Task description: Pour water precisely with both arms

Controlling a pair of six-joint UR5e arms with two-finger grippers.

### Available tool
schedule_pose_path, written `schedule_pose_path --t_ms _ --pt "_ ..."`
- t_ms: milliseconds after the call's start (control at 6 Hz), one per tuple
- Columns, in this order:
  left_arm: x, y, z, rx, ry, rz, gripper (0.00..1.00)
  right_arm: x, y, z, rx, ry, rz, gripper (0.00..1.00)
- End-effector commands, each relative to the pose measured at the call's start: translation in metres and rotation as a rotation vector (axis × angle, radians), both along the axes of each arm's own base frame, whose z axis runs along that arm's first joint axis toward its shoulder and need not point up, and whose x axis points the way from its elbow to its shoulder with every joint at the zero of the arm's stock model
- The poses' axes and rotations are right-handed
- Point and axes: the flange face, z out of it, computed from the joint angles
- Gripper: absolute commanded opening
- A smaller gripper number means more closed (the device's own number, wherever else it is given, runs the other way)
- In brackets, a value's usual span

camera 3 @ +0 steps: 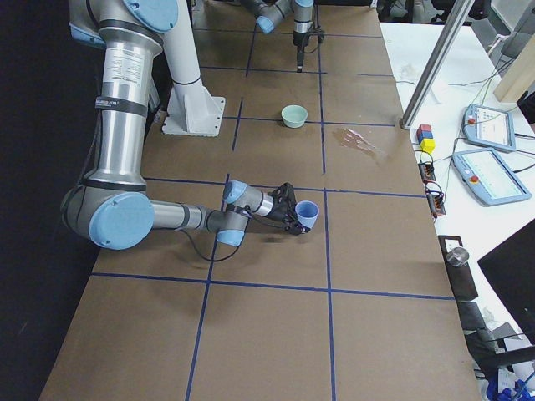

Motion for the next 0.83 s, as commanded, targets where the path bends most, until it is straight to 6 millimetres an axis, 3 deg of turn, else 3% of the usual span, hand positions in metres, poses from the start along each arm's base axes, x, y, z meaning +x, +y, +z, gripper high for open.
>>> schedule_pose_path --t_ms 0,167,333,667 --pt "0.0001 0.0001 -0.0002 0.002 0.001 0.001 1.0 0.0 0.0 0.0007 -0.001 0.002 0.0 0.18" --pt "0.0023 0.0019 0.0 0.0 0.0 0.005 1.0 -0.0001 0.0001 0.0007 -0.001 0.003 -0.002 0.44" --pt "0.0023 0.0019 0.0 0.0 0.0 0.005 1.0 -0.0001 0.0001 0.0007 -0.001 0.003 -0.002 0.97" --pt "0.002 0.0022 -0.0006 0.0 0.001 0.004 1.0 0.0007 0.0004 0.0012 0.0 0.004 -0.001 1.0"
